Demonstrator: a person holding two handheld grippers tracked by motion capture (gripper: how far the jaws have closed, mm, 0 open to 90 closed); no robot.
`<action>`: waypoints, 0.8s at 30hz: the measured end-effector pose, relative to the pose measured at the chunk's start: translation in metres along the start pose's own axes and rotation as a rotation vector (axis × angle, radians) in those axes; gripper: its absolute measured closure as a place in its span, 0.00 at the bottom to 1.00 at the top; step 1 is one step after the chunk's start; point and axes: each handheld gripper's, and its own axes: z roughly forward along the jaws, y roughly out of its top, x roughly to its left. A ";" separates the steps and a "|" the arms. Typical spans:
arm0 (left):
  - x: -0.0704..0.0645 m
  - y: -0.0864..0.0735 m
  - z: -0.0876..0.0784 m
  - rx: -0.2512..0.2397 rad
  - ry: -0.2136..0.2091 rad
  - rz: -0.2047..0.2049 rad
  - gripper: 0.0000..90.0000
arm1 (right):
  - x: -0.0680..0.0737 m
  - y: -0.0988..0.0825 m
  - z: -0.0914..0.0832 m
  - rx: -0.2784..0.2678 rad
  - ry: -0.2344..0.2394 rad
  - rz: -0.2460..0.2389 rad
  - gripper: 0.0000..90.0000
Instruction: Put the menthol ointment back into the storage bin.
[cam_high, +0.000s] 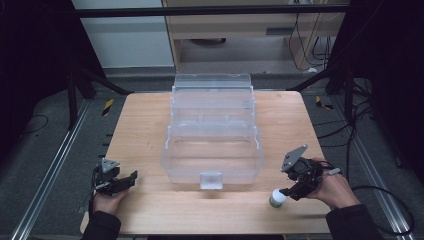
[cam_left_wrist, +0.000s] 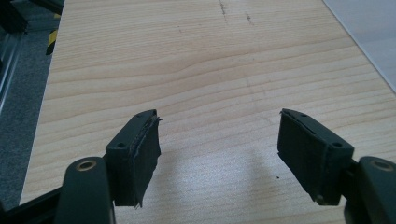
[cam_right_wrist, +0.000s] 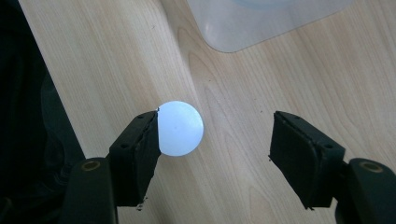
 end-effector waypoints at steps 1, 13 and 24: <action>0.000 0.000 0.000 -0.001 0.000 0.001 0.32 | 0.001 0.000 0.003 0.008 0.003 0.003 0.36; 0.001 0.000 0.000 0.001 0.004 0.001 0.32 | 0.006 -0.001 0.016 0.063 0.036 -0.035 0.38; 0.001 0.000 0.000 0.002 0.004 0.003 0.32 | 0.012 0.001 0.028 0.120 0.051 -0.065 0.41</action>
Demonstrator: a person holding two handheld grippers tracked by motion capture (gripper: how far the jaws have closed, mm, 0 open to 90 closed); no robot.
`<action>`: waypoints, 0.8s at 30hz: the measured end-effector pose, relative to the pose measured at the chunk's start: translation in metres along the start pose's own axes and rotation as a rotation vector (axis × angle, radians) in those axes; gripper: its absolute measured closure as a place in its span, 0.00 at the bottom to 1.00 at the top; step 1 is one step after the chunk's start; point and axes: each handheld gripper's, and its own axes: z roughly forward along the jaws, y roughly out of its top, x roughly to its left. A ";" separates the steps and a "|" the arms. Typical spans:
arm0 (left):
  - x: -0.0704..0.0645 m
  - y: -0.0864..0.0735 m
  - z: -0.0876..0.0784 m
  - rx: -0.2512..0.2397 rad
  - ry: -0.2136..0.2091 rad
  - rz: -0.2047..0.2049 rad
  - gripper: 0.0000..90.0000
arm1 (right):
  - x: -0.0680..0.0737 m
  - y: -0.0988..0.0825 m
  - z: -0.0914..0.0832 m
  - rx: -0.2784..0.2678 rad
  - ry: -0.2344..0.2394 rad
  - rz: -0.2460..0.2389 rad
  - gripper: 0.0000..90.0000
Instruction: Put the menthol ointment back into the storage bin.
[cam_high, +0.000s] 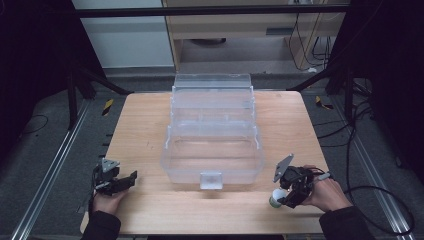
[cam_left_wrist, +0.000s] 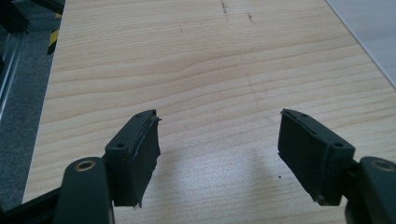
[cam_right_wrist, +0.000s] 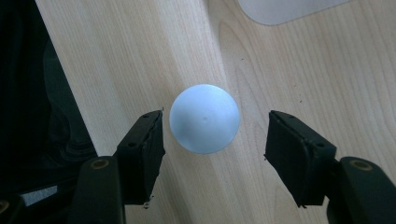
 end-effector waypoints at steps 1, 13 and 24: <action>0.000 0.000 0.000 0.000 0.000 0.000 0.32 | 0.000 0.000 0.001 0.005 0.001 -0.001 0.42; 0.000 0.000 0.000 0.001 0.000 0.001 0.32 | 0.003 0.006 0.010 0.054 0.020 -0.022 0.46; 0.000 0.000 0.000 0.006 0.000 0.005 0.32 | 0.002 0.011 0.018 0.087 0.024 -0.040 0.49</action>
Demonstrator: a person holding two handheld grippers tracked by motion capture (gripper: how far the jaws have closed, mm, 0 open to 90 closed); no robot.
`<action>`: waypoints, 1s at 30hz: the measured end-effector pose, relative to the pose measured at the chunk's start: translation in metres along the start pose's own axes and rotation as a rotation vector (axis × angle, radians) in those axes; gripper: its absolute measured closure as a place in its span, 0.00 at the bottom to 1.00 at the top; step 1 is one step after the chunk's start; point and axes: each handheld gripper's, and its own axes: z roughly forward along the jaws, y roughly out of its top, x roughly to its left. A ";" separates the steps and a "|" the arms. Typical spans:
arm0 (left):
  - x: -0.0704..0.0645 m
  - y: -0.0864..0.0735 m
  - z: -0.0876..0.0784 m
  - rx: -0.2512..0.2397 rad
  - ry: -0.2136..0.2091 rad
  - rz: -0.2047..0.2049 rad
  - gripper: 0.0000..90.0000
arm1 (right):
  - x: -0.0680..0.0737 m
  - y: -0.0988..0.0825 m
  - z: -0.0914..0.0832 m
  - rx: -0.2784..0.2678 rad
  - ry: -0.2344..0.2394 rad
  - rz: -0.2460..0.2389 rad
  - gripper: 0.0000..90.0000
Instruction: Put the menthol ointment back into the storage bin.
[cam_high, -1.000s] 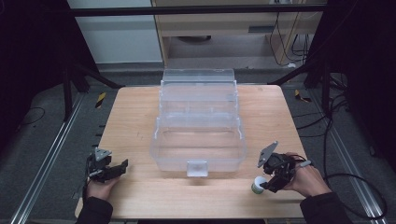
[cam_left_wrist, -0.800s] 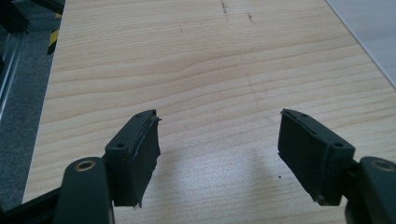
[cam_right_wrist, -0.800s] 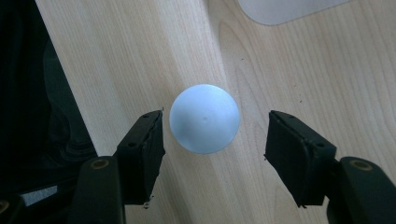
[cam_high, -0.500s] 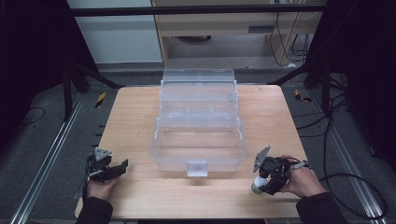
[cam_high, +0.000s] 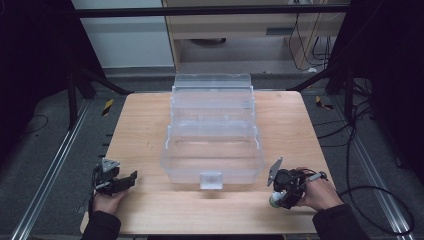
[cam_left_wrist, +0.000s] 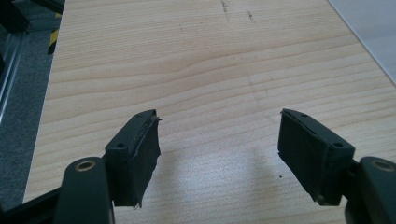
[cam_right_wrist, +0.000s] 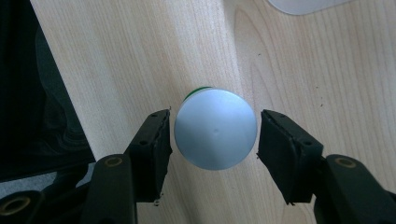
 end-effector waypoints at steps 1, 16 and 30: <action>0.000 0.000 0.000 0.000 0.001 -0.001 0.32 | 0.000 0.001 0.002 0.007 0.005 -0.004 0.50; 0.000 0.000 0.000 0.002 0.001 0.000 0.32 | -0.002 0.006 0.010 0.048 0.020 -0.004 0.55; 0.000 0.000 0.001 0.005 0.003 0.005 0.32 | -0.003 0.007 0.008 0.059 0.026 0.025 0.56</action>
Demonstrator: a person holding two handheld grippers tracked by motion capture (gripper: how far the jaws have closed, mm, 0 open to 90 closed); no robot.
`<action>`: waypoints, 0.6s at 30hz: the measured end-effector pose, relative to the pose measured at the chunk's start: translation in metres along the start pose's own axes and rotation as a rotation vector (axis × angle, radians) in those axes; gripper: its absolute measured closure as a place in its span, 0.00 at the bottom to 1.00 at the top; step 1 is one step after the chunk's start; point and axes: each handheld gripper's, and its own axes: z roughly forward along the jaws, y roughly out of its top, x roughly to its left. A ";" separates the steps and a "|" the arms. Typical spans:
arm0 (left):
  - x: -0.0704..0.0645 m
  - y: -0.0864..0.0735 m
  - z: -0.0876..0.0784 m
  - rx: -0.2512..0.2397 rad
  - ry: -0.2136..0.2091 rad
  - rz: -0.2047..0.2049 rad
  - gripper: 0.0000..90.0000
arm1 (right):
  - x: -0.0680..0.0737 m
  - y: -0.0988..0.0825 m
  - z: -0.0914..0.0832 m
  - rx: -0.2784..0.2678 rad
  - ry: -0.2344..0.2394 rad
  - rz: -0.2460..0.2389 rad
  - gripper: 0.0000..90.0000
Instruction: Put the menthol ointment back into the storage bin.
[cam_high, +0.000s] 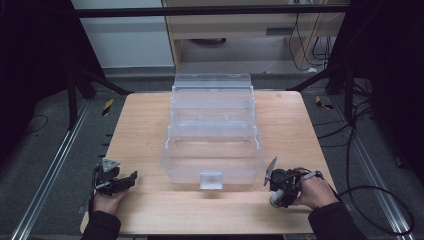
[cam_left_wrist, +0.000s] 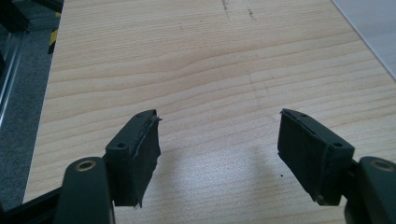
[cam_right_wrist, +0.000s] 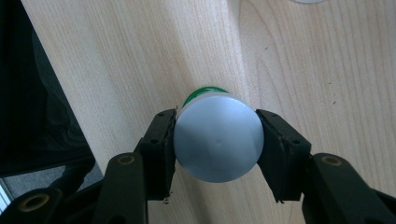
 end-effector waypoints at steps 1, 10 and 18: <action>0.000 0.000 0.000 0.001 0.000 0.001 0.32 | 0.000 0.000 -0.003 -0.008 -0.004 0.000 0.56; 0.000 0.000 0.000 0.002 -0.001 0.002 0.32 | -0.002 -0.001 -0.022 -0.035 -0.019 0.013 0.56; 0.000 0.000 0.000 0.002 -0.001 0.001 0.32 | -0.006 0.001 -0.039 -0.054 -0.028 0.026 0.56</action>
